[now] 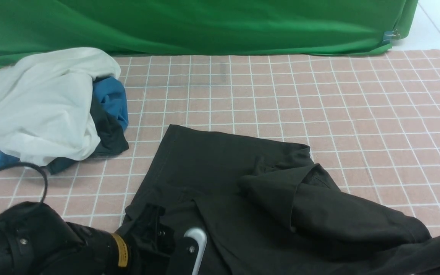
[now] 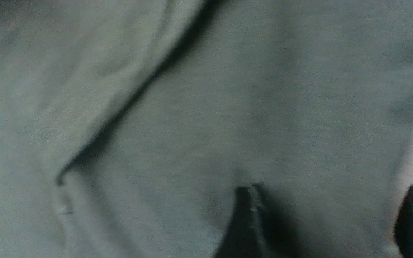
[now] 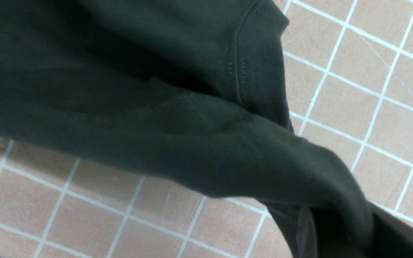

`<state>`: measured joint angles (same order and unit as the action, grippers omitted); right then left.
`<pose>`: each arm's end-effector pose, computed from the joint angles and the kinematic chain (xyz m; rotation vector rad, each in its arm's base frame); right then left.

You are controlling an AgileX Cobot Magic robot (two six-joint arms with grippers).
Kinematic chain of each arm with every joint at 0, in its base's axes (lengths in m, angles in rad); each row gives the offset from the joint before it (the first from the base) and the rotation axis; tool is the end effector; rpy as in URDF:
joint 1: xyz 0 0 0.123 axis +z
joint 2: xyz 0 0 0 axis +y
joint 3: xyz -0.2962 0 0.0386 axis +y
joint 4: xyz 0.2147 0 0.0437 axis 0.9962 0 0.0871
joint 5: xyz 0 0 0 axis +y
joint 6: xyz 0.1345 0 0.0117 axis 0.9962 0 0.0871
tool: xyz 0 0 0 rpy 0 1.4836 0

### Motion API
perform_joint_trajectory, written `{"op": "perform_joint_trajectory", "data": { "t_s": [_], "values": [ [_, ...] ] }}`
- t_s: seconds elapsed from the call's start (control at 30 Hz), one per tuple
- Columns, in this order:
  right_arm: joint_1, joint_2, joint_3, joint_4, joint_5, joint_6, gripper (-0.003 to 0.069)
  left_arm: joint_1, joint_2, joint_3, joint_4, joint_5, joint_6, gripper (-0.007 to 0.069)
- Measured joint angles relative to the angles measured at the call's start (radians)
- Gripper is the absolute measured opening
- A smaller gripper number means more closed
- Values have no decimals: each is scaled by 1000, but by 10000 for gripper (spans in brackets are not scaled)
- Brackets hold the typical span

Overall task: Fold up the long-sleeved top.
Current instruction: Spread the long sleeves with your arms and place them on the tabletop

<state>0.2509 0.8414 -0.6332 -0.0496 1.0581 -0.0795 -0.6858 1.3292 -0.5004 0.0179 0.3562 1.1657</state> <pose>0.1002 0.0197 0.2433 -0.4731 2.7063 -0.0191 0.1595 -0.1294 0.1709 2.1535 1.5947 0.1669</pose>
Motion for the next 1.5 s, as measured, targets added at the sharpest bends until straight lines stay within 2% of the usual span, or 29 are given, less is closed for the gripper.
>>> {"op": "perform_joint_trajectory", "data": {
  "t_s": [0.03,0.1,0.2,0.23,0.3,0.4,0.47,0.6,0.63,0.67,0.7,0.77,0.83,0.87,0.9,0.93,1.0,1.13,1.27,1.4,1.5],
  "values": [
    [0,0,0,0,-1,0,92,0,2,0,7,-44,-55,395],
    [0,0,0,0,-1,-2,92,0,3,0,10,-96,-100,305],
    [0,0,0,0,-3,-2,93,0,-1,1,3,-146,-151,122],
    [0,0,0,0,-3,-2,95,0,-9,1,-5,-160,-157,76],
    [0,0,0,0,-6,-2,96,0,-33,-2,-18,-166,-166,34],
    [0,0,0,-3,-36,-1,97,0,-79,-34,-28,-124,-170,27],
    [0,0,-5,-21,-69,11,97,0,-142,-108,-27,-28,-172,27],
    [0,21,-79,-137,-122,100,97,0,-223,-317,40,186,-176,27],
    [0,25,-90,-152,-123,106,97,0,-224,-317,45,197,-178,27],
    [0,39,-141,-205,-127,147,97,0,-230,-437,85,282,-216,27],
    [0,39,-141,-212,-127,151,98,0,-230,-451,90,291,-216,27],
    [-1,60,-238,-297,-124,200,97,0,-219,-630,117,396,-332,27],
    [-1,66,-288,-328,-119,217,98,0,-209,-721,80,431,-391,27],
    [-1,68,-318,-345,-114,221,98,0,-198,-766,12,450,-413,27],
    [-1,68,-322,-347,-114,221,98,0,-196,-772,12,453,-413,27],
    [-1,68,-348,-359,-107,224,98,0,-184,-792,-89,469,-415,27],
    [-1,68,-358,-363,-76,224,98,-12,-159,-774,-211,505,-415,27],
    [-1,69,-346,-363,3,224,98,-75,-93,-657,-296,527,-414,27],
    [-1,69,-288,-363,68,226,98,-263,44,-438,-337,388,-414,27],
    [-1,69,-258,-363,75,236,98,-412,150,-378,-378,280,-421,29],
    [-1,69,-248,-360,74,242,98,-460,204,-380,-413,224,-431,39]
  ]
}}
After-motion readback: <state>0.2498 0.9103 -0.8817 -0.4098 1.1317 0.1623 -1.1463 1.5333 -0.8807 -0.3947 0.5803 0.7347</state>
